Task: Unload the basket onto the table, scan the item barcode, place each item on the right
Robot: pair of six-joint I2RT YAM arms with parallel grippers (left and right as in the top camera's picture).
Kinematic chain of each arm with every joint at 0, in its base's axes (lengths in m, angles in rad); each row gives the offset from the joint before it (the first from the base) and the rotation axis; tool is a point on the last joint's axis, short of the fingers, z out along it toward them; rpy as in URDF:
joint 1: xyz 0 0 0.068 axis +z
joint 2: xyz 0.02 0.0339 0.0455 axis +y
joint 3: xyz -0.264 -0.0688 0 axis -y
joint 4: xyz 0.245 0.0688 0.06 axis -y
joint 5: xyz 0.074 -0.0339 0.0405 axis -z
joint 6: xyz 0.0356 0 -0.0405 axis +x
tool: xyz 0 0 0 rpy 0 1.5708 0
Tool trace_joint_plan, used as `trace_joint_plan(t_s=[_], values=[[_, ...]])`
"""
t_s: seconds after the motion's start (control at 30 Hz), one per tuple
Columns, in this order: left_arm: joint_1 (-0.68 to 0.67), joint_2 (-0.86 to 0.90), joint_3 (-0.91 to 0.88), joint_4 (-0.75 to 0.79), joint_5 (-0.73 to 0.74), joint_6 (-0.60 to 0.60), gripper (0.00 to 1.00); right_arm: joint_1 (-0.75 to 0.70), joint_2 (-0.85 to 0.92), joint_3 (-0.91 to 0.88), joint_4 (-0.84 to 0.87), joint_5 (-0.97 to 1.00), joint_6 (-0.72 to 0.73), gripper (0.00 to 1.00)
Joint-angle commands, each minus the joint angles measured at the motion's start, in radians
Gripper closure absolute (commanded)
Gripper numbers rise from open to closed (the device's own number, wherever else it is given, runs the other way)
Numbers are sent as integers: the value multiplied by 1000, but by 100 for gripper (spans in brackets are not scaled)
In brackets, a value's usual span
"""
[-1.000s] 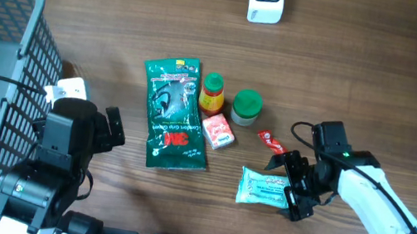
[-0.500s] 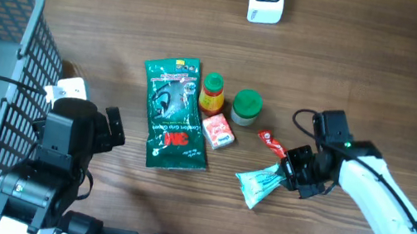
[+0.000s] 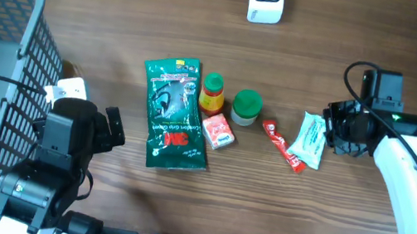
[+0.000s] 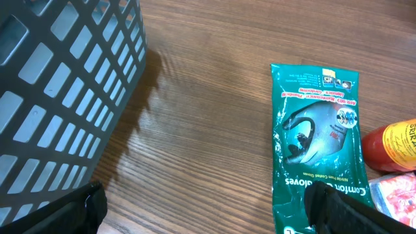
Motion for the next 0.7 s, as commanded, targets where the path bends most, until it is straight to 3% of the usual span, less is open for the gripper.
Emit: trace_joint_plan(t_s=[0.0, 0.03, 0.13, 0.27, 0.47, 0.6, 0.63, 0.67], values=[[6, -5, 0, 2, 9, -12, 0, 2, 20, 9, 38, 67, -158, 55], [6, -5, 0, 2, 9, -12, 0, 2, 20, 9, 79, 82, -267, 44], [6, -5, 0, 2, 9, -12, 0, 17, 31, 9, 130, 87, -590, 27], [6, -5, 0, 2, 9, -12, 0, 121, 90, 9, 130, 137, -655, 18], [6, -5, 0, 2, 9, -12, 0, 238, 248, 9, 103, 343, -559, 19], [6, -5, 0, 2, 9, -12, 0, 237, 315, 9, 82, 431, -523, 27], [6, -5, 0, 2, 9, -12, 0, 237, 335, 9, 82, 433, -525, 35], [6, -5, 0, 2, 9, -12, 0, 237, 338, 9, 84, 434, -526, 38]])
